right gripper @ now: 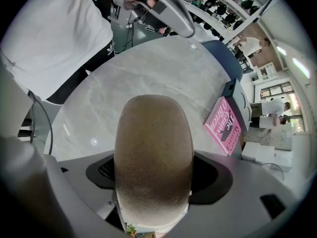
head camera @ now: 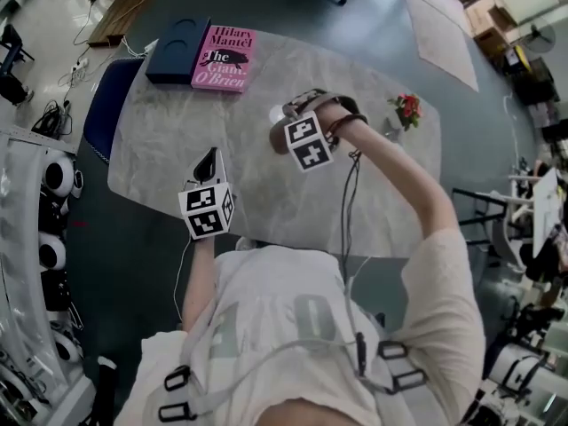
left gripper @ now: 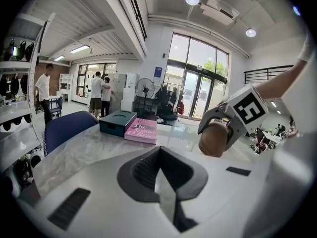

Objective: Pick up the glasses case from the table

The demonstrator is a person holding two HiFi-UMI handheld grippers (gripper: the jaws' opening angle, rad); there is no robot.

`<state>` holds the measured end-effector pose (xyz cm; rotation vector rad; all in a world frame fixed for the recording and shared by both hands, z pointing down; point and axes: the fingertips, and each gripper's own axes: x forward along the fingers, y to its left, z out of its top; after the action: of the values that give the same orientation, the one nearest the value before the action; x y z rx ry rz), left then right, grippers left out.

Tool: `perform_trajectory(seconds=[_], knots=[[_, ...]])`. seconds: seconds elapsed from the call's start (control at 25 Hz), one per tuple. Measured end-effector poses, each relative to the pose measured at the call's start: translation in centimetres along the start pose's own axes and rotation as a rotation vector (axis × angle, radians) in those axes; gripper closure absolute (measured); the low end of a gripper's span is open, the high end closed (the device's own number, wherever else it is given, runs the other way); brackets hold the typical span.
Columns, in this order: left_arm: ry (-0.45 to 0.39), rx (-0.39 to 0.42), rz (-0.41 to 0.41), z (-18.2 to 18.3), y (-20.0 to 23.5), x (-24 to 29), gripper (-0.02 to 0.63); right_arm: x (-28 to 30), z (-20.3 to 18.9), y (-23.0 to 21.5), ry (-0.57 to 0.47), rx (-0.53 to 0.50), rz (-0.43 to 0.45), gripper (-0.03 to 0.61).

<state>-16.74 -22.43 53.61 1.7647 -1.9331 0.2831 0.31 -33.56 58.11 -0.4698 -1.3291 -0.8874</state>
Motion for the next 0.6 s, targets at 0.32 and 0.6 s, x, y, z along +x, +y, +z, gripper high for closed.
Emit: perform_trajectory(seconds=[0.32, 0.6], knots=[[-0.047, 0.049, -0.043, 1.8, -1.5, -1.1, 0.611, -5.0, -1.4, 1.4, 0.03, 0.073, -0.093, 0.195], [-0.075, 0.111, -0.088, 3.4, -2.7, -1.1, 0.611, -11.3, -3.1, 0.6, -0.024, 0.265, -0.261, 0.194]])
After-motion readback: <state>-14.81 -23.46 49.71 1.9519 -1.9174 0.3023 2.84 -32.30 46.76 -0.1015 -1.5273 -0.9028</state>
